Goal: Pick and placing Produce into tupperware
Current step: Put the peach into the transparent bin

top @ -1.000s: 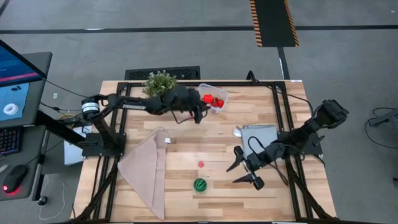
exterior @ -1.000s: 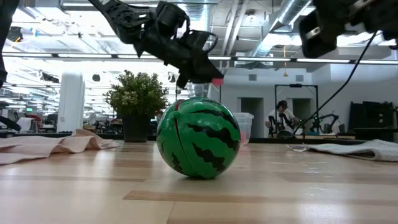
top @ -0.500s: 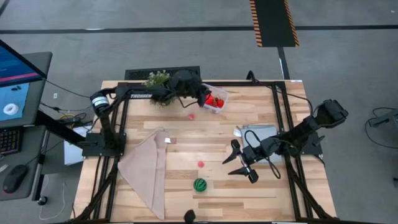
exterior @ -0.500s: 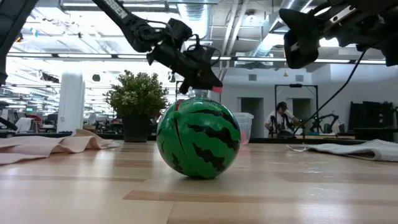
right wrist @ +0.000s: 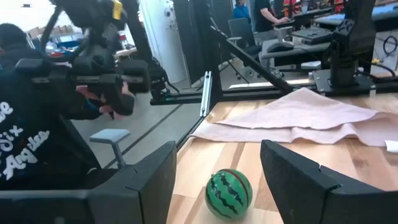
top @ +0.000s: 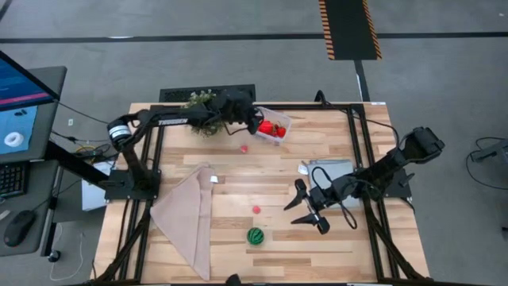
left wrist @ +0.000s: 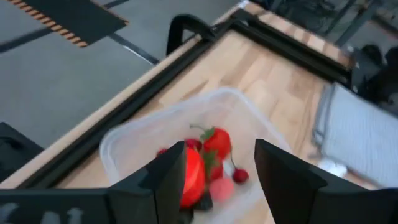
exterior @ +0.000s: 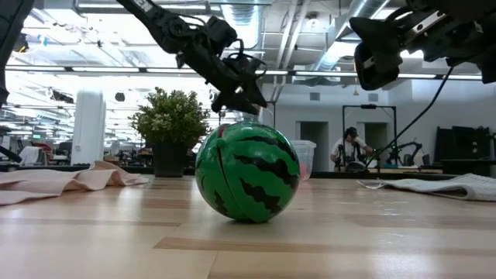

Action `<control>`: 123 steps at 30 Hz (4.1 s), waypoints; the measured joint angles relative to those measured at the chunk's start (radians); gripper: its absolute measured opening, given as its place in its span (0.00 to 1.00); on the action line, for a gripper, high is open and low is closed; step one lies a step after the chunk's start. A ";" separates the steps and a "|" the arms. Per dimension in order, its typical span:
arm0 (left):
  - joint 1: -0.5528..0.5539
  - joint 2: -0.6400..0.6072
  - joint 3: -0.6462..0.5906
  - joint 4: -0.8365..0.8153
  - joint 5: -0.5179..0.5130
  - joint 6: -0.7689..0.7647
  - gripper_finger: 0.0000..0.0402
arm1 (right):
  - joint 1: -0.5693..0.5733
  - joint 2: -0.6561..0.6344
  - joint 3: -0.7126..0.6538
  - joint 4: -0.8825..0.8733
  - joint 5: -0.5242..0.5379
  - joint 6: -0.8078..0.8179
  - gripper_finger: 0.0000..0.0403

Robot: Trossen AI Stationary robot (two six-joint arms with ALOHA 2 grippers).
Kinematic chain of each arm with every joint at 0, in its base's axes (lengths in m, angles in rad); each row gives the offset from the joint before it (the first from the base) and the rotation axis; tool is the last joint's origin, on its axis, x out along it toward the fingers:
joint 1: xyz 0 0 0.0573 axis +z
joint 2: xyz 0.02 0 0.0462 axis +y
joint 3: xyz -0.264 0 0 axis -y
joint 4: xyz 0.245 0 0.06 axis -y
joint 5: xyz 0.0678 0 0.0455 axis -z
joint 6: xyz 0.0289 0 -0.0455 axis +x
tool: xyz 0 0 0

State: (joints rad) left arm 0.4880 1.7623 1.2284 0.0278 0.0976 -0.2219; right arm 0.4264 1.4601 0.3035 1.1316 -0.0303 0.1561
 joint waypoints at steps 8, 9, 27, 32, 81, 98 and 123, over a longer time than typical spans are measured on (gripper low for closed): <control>-0.214 -0.159 -0.132 -0.077 -0.355 0.067 0.40 | 0.052 0.000 0.000 0.014 0.000 0.000 0.63; -0.257 -0.174 -0.158 -0.044 -0.424 0.075 0.40 | 0.057 0.000 0.000 0.016 0.001 -0.002 0.63; -0.491 -0.242 -0.657 0.537 -0.829 -0.187 0.39 | 0.081 0.000 0.000 0.029 0.004 -0.007 0.63; -0.502 -0.235 -0.716 0.566 -0.830 -0.219 0.39 | 0.069 0.000 0.001 0.028 0.004 -0.007 0.63; -0.352 0.189 -0.645 0.795 -0.607 -0.262 0.39 | 0.064 0.000 0.001 0.021 0.003 0.001 0.63; -0.284 0.202 -0.601 0.776 -0.534 -0.218 0.39 | 0.063 0.000 0.001 0.017 0.003 0.020 0.63; -0.340 0.357 -0.584 1.008 -0.554 -0.158 0.18 | 0.060 0.000 0.001 -0.009 0.003 0.029 0.63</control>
State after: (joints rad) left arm 0.1481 2.1195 0.6445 1.0356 -0.4565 -0.3799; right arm 0.4866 1.4602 0.3042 1.1225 -0.0269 0.1848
